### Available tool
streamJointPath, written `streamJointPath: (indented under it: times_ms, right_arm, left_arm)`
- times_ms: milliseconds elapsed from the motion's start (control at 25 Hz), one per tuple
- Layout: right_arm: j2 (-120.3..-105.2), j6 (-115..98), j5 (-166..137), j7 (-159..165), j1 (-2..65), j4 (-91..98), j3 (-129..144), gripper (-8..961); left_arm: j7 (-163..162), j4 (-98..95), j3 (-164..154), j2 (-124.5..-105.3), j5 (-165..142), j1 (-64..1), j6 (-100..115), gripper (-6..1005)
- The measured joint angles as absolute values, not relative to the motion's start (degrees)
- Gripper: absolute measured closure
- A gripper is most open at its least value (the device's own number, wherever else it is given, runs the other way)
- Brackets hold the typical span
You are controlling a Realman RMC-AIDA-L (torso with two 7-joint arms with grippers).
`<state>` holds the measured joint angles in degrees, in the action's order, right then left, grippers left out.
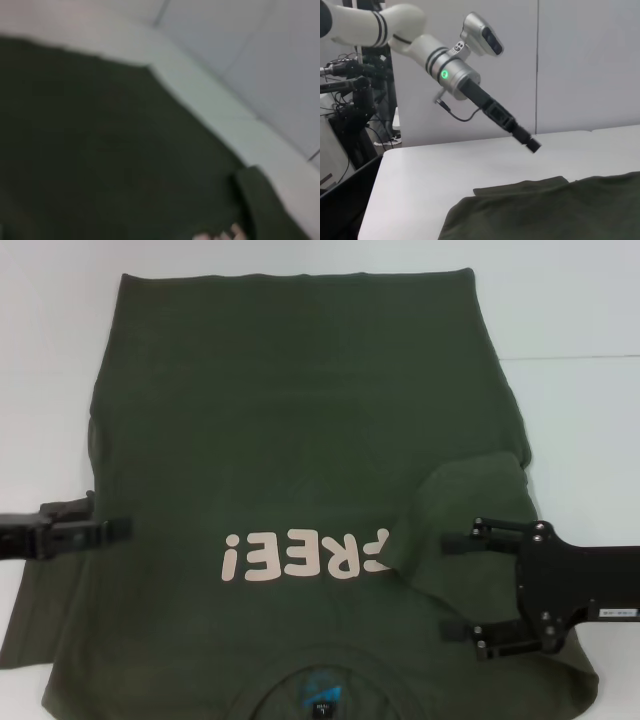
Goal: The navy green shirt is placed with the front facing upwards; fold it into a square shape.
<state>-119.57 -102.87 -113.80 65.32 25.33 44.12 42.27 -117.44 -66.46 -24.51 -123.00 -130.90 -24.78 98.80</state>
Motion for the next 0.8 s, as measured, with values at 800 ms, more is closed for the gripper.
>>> streamJointPath:
  times_ms: [800]
  right_arm:
    - [-119.70, -96.0, -113.8, 60.0, 29.3, 36.1, 46.6, 41]
  left_arm:
    - [-148.7, -74.3, -23.1, -122.83, -155.8, -24.8, 99.7, 68]
